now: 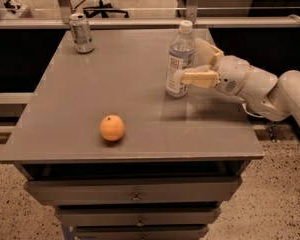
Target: Place blue plastic bottle upright
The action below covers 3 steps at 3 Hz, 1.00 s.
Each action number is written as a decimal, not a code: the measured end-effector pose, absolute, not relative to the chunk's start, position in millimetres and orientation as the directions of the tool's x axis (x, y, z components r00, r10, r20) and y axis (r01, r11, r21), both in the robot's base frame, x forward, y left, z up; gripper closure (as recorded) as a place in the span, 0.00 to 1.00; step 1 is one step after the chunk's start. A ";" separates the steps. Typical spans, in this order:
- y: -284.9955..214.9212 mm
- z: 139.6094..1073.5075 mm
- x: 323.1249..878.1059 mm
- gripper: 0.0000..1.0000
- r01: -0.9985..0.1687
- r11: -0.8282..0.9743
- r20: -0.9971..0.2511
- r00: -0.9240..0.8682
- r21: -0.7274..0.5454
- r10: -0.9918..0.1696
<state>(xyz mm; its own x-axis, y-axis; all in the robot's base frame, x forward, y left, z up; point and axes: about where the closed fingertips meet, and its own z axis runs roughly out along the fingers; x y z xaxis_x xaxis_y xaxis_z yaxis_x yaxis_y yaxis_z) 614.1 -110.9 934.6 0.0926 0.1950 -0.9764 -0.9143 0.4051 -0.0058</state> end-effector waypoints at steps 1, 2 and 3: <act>-117.3 938.5 609.5 0.00 -0.909 0.415 -0.988 0.090 -0.029 0.129; -135.4 956.9 600.9 0.00 -0.903 0.420 -0.996 0.087 -0.087 -0.019; -169.3 980.0 585.6 0.00 -0.865 0.489 -0.985 0.031 -0.110 -0.167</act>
Offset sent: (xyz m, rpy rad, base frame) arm -0.0304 -0.0676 0.0553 -0.4534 0.0155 -0.0593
